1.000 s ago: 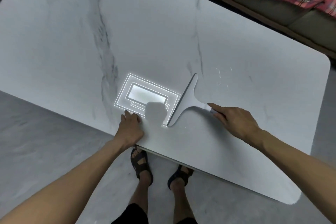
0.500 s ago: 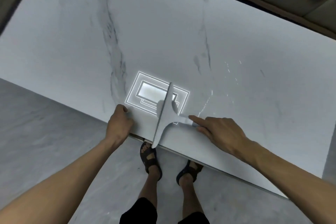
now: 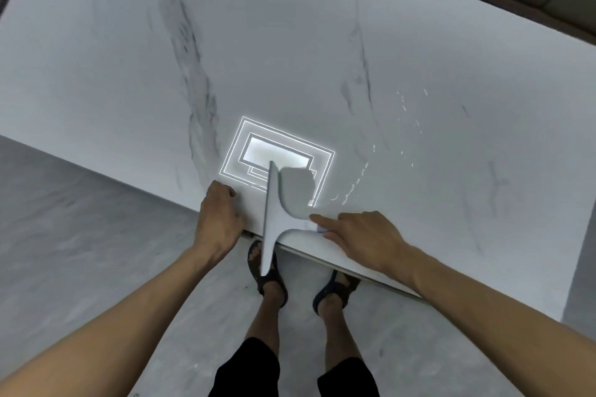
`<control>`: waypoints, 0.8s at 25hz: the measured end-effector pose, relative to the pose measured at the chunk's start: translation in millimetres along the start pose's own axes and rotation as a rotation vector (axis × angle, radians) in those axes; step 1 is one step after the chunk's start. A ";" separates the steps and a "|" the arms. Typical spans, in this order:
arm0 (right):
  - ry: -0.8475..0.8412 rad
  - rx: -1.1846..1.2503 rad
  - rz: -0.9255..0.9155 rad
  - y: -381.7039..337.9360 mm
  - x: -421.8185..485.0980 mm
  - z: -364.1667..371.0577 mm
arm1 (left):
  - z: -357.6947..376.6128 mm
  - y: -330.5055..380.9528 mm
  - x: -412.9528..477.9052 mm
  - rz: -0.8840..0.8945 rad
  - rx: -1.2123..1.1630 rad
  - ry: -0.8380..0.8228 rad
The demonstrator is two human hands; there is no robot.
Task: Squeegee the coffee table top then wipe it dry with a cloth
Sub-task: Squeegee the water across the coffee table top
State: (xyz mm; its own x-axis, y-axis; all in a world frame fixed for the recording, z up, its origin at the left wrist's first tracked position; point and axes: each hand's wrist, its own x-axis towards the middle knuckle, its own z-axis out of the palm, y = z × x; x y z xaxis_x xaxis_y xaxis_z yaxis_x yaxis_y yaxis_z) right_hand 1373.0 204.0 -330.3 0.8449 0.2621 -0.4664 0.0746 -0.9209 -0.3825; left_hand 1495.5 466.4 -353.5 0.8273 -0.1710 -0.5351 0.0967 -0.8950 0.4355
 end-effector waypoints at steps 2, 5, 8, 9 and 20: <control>-0.016 -0.020 0.084 36.3 -39.4 -7.8 | 12.7 17.3 -5.4 0.017 0.007 -0.073; -0.028 -0.077 0.188 82.8 -93.6 -19.2 | 34.4 39.0 -11.9 0.095 0.166 -0.140; -0.043 -0.098 0.273 116.2 -135.8 -30.1 | 53.0 55.1 -17.3 0.102 0.262 -0.235; -0.043 -0.102 0.296 123.7 -146.2 -34.2 | 58.2 57.9 -17.9 0.091 0.284 -0.279; -0.064 -0.097 -0.091 51.6 -75.8 -1.2 | 67.0 68.0 -31.5 -0.022 0.100 -0.070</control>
State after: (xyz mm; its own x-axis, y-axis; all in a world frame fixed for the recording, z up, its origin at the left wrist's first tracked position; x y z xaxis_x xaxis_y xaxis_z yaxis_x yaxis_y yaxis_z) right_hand 1313.4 136.4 -313.7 0.7969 0.3608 -0.4846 0.2027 -0.9153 -0.3481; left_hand 1438.9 383.3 -355.5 0.7847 -0.1759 -0.5944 0.0560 -0.9348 0.3506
